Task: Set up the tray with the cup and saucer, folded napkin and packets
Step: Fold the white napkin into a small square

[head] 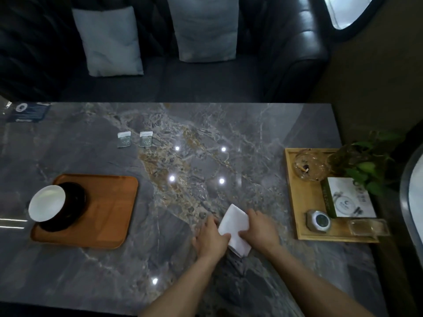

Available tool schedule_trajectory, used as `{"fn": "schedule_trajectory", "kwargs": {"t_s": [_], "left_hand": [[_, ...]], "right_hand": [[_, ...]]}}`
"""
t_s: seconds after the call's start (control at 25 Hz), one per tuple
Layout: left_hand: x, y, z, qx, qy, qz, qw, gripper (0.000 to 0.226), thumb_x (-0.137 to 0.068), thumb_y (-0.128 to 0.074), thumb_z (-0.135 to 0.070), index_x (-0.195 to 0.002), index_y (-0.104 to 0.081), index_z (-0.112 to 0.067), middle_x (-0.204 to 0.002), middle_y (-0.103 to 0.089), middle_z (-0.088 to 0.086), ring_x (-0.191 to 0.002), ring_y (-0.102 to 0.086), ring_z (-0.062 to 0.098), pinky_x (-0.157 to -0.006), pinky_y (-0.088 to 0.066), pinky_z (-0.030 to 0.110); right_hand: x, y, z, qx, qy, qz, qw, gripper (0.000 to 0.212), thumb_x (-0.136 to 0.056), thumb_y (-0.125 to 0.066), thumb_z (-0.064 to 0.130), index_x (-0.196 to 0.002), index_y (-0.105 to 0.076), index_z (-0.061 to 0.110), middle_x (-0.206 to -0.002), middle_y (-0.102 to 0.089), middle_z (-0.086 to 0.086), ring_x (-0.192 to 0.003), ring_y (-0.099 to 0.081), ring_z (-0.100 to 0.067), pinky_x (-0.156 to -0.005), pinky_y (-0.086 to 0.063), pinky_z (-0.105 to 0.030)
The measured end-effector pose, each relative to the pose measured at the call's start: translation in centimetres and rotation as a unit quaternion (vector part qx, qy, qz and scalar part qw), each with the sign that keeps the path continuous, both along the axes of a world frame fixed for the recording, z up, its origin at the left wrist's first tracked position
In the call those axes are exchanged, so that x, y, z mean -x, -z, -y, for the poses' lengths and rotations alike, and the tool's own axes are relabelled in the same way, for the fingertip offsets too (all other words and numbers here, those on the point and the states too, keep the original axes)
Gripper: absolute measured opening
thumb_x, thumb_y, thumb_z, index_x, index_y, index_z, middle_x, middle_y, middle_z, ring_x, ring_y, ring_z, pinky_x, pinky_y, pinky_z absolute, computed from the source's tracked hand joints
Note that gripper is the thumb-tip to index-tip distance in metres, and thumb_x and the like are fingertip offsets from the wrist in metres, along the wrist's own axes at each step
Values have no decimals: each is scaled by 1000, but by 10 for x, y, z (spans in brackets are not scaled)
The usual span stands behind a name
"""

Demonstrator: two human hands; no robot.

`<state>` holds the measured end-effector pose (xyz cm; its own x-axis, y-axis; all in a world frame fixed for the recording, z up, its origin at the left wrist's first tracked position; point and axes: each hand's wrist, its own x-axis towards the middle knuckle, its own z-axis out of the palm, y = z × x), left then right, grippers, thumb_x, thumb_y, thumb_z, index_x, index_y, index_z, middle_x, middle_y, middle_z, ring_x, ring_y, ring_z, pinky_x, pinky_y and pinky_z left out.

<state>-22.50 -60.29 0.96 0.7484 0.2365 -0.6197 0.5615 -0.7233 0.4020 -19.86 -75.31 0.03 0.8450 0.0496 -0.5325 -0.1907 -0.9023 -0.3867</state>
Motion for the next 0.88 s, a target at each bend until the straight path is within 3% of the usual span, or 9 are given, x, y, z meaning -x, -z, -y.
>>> {"fn": "schedule_trajectory", "kwargs": {"t_s": [0.12, 0.24, 0.36, 0.44, 0.56, 0.72, 0.88], "left_hand": [[-7, -13, -7, 148, -47, -28, 987, 21, -76, -74, -14, -94, -62, -14, -99, -68, 7, -86, -59, 18, -81, -51, 36], [-6, -38, -18, 307, -111, 24, 945, 16, -77, -77, -10, -85, -66, -18, -86, -67, 4, -78, -61, 17, -70, -52, 32], [-1, -64, -23, 453, -184, 84, 869, 19, -71, -79, -27, -88, -73, -19, -85, -72, 4, -79, -66, 19, -68, -54, 32], [2, -82, -18, 455, -210, 135, 855, 28, -77, -74, -40, -95, -72, -18, -90, -72, 6, -81, -66, 20, -72, -52, 38], [7, -105, -8, 364, -222, 214, 879, 39, -90, -54, -55, -93, -69, -19, -86, -73, 0, -75, -68, 11, -67, -54, 31], [5, -131, -15, 336, -193, 265, 883, 52, -86, -41, -66, -92, -67, -21, -88, -72, 3, -77, -68, 9, -67, -54, 31], [4, -152, -30, 285, -193, 356, 869, 50, -88, -41, -61, -85, -61, -15, -78, -67, 3, -63, -58, -4, -54, -45, 13]], "right_hand": [[2, -20, 16, -141, 59, -72, 986, 38, -76, -74, 22, -110, -59, 17, -111, -67, -6, -90, -62, -16, -67, -46, -24], [14, -51, 29, -335, 136, -111, 926, 46, -78, -76, 13, -121, -61, 17, -110, -71, -5, -94, -69, -18, -80, -58, -34], [29, -83, 24, -480, 210, -98, 846, 38, -83, -74, 32, -119, -64, 25, -110, -74, -5, -99, -71, -22, -84, -59, -39], [37, -102, 12, -523, 257, -66, 810, 31, -85, -71, 41, -113, -69, 27, -108, -75, -7, -98, -71, -26, -84, -59, -44], [40, -129, -13, -530, 297, 4, 794, 29, -82, -68, 44, -107, -70, 29, -103, -76, -4, -93, -72, -23, -73, -59, -37], [31, -157, -30, -492, 255, 90, 827, 18, -90, -63, 37, -105, -66, 28, -99, -75, 1, -92, -71, -21, -76, -61, -41], [26, -176, -47, -450, 214, 174, 850, 12, -95, -58, 33, -97, -65, 23, -91, -71, -1, -84, -68, -18, -73, -56, -39]]}}
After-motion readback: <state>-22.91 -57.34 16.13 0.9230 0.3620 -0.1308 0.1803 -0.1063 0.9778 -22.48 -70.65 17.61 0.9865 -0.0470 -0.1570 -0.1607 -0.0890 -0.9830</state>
